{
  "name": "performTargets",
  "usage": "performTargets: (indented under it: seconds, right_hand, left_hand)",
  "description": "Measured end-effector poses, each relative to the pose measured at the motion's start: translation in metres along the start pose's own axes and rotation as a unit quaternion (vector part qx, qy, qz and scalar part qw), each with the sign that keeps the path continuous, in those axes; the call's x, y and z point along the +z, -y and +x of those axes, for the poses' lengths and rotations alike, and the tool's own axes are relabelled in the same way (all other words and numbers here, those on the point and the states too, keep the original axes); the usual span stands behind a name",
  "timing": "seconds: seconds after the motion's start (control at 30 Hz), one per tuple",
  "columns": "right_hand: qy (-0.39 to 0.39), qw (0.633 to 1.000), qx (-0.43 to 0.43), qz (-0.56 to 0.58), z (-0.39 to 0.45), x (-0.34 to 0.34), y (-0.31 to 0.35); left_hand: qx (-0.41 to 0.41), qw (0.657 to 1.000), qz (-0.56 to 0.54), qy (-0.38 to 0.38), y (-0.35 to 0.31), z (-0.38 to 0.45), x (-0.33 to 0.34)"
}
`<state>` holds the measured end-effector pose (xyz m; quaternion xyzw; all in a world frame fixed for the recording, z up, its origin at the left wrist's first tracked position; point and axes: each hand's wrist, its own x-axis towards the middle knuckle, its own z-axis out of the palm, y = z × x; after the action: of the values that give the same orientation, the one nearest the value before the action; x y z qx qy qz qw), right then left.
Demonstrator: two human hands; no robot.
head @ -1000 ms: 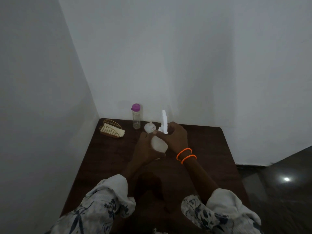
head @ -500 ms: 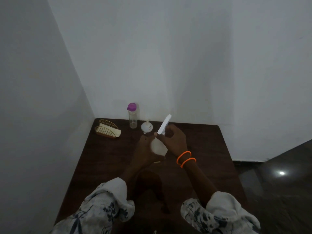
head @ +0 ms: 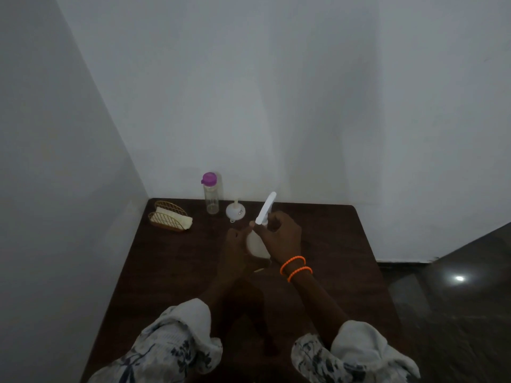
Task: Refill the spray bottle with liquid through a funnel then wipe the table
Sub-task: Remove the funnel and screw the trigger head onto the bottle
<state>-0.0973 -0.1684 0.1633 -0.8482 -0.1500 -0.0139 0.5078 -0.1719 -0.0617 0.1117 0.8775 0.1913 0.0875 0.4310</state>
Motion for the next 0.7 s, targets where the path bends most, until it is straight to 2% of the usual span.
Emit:
performTargets:
  seconds: [0.17,0.4,0.53,0.7]
  right_hand:
    - [0.008,0.999,0.004,0.032,0.006,-0.007,-0.001]
    - [0.087,0.986,0.013,0.14,0.019,-0.036,-0.007]
    - [0.094,0.99,0.015,0.104,0.017,-0.031,-0.008]
    - [0.077,0.992,0.042,0.086,0.01,-0.018,-0.01]
  left_hand:
    - [-0.009,1.0,-0.015,-0.018,-0.008,-0.003,0.006]
    - [-0.016,0.995,-0.042,0.09,0.009,0.011,-0.011]
    - [-0.031,0.997,-0.042,0.059,0.003,0.007,-0.003]
    - [-0.092,0.994,-0.053,0.007,0.003,-0.015,0.02]
